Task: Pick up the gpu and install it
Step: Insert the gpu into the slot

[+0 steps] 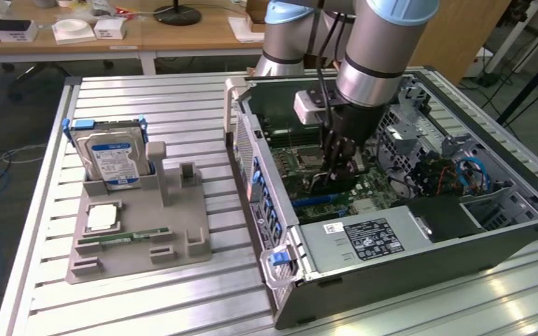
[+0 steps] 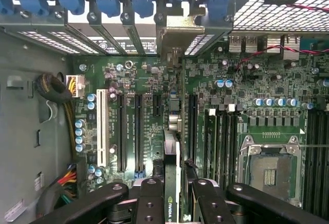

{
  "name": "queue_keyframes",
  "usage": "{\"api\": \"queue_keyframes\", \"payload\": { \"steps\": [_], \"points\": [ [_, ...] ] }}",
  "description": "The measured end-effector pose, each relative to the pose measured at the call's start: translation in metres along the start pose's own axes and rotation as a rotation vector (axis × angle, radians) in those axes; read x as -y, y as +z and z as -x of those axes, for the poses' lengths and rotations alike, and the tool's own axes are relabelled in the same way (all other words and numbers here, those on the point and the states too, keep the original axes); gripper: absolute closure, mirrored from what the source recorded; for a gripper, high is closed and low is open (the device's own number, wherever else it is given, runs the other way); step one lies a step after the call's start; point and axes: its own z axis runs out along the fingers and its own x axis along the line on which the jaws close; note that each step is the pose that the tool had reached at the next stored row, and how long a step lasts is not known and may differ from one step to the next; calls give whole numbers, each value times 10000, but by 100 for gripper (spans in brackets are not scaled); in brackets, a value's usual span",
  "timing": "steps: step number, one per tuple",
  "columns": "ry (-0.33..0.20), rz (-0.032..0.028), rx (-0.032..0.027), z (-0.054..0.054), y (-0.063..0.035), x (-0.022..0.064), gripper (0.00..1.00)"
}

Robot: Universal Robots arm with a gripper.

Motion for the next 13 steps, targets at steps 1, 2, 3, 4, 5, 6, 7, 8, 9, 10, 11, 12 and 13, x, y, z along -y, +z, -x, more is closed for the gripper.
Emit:
{"api": "queue_keyframes", "payload": {
  "steps": [1,2,3,4,5,6,7,8,9,10,11,12,13],
  "points": [
    [0,1,0,1,9,-2,74],
    [1,0,0,2,18,-6,74],
    [0,0,0,3,27,-10,74],
    [0,0,0,4,35,-14,74],
    [1,1,0,5,42,-19,74],
    [1,1,0,7,47,-23,74],
    [1,1,-1,8,50,-28,74],
    [0,1,-1,9,54,-36,74],
    [0,1,-1,13,59,-45,74],
    [1,0,0,16,62,-53,74],
    [1,-1,2,19,65,-57,74],
    [0,0,0,19,65,-59,74],
    [0,0,0,21,67,-61,74]
  ]
}}
